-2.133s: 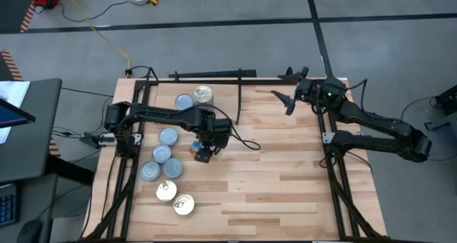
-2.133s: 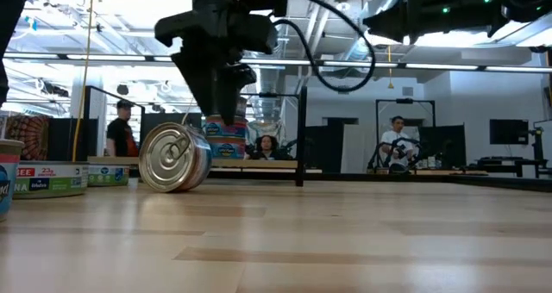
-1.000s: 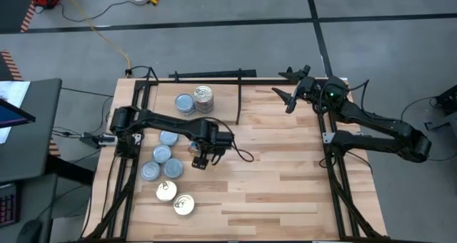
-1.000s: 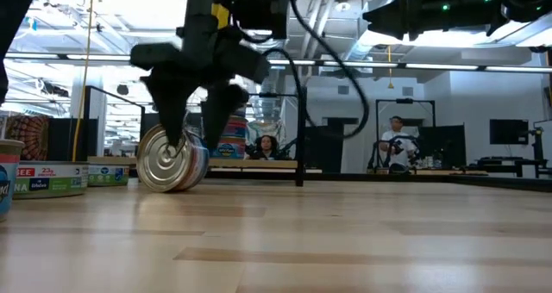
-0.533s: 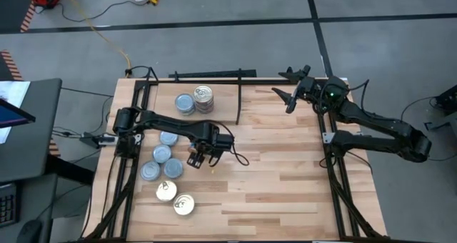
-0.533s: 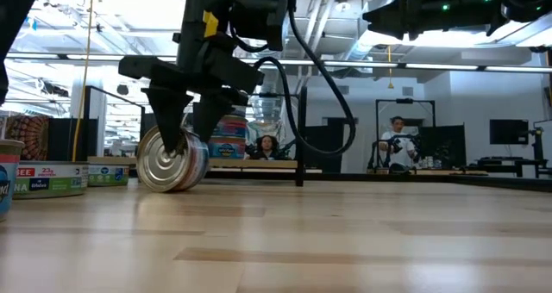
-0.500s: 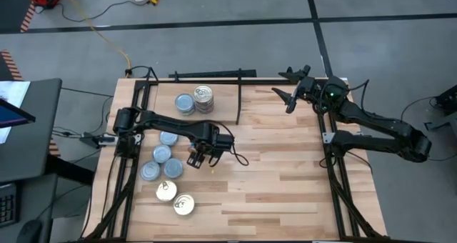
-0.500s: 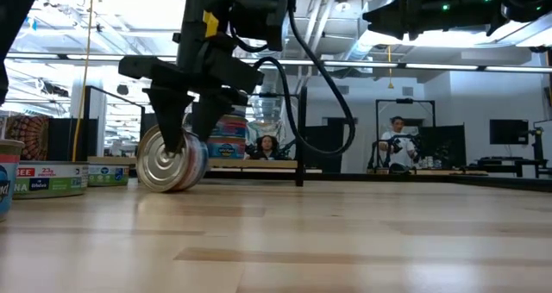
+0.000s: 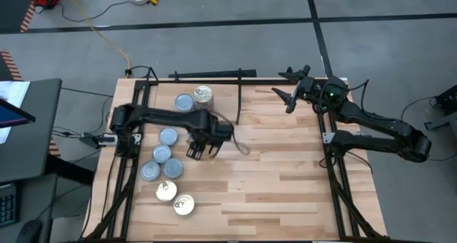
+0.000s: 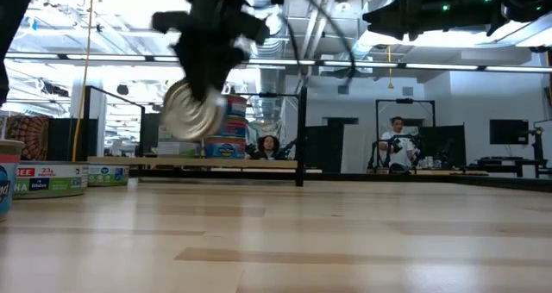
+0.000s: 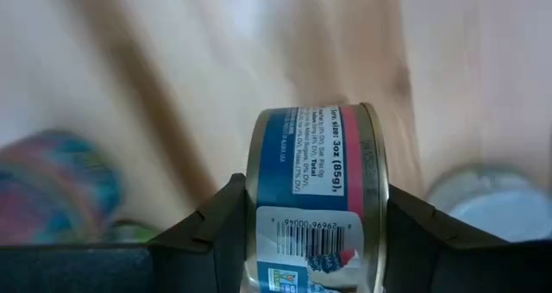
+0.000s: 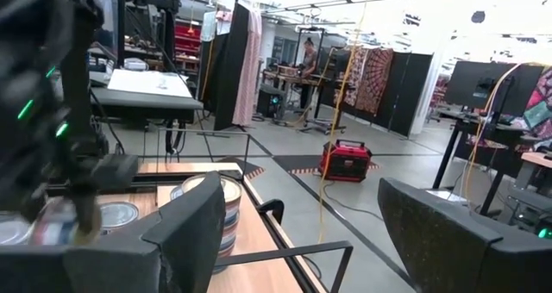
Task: Stack canned seafood by type on shelf
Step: Stack the blue pink tuna can on top of the blue pink tuna cans on the shelf
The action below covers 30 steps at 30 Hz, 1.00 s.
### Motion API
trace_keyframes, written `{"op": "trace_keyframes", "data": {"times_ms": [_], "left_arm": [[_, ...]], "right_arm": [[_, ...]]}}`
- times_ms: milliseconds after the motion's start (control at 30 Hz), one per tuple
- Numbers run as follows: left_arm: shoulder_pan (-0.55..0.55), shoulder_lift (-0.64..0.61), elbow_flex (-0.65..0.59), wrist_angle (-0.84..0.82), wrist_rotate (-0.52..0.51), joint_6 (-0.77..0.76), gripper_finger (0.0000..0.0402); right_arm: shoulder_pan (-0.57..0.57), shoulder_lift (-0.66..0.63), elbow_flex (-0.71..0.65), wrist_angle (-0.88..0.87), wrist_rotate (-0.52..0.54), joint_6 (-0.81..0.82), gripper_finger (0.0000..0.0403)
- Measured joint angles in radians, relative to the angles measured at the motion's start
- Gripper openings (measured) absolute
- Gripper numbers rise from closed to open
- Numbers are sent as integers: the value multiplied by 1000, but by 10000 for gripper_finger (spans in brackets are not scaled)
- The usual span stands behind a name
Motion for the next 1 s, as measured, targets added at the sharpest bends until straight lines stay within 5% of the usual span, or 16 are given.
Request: {"op": "trace_keyframes", "data": {"times_ms": [233,467,800,1000], "left_arm": [[172,-162,94,65,-18,-61,184],[395,-303,60,314,131,-229,184],[594,-305,58,427,317,-347,184],[615,-306,57,458,359,-354,184]], "right_arm": [[5,0,0,-8,-38,5,331],[1,0,0,-10,-79,8,331],[-5,0,0,-26,-79,8,331],[-5,0,0,-37,-79,-8,331]]}}
